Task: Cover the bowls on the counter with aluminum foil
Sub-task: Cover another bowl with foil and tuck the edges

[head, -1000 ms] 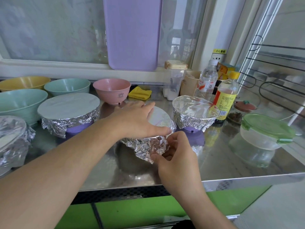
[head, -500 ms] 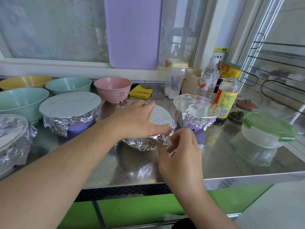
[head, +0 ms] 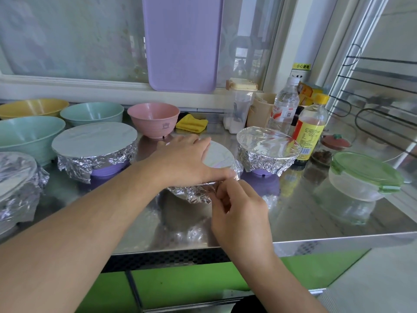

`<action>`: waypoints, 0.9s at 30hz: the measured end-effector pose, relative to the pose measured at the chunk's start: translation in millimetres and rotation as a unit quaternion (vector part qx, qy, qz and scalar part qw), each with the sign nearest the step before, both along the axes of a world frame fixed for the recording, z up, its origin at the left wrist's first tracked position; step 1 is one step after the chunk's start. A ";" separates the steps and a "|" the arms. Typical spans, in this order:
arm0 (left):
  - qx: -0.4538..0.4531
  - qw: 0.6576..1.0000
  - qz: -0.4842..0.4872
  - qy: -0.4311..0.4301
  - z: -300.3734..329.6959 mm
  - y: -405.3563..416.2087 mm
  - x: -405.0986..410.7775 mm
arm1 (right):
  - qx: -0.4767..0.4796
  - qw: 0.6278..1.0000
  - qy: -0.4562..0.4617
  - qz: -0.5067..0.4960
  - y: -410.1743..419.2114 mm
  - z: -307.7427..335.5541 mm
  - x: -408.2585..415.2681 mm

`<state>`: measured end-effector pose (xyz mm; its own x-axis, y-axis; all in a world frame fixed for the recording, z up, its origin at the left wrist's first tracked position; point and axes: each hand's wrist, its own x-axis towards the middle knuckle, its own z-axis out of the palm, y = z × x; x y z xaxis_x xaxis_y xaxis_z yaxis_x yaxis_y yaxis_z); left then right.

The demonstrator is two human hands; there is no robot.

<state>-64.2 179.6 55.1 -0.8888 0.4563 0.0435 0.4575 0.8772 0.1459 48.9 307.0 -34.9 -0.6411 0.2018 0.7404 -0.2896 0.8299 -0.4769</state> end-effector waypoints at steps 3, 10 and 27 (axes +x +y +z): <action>0.003 1.000 -0.002 0.001 -0.2 -0.8 -0.7 | 0.015 1.000 -0.001 0.002 3.6 -0.5 2.6; 0.010 1.000 -0.001 -0.007 2.1 -0.8 1.8 | 0.021 0.999 0.031 -0.020 1.6 -5.2 2.2; 0.002 1.000 0.002 -0.014 3.6 -1.1 3.8 | -0.296 0.928 -0.217 0.064 36.0 34.2 -12.4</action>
<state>-60.4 178.6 58.7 -0.8910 0.4535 0.0194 0.4504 0.8780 0.1622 36.5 343.0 -0.8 -0.8998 0.3921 0.1916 -0.0429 0.3575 -0.9329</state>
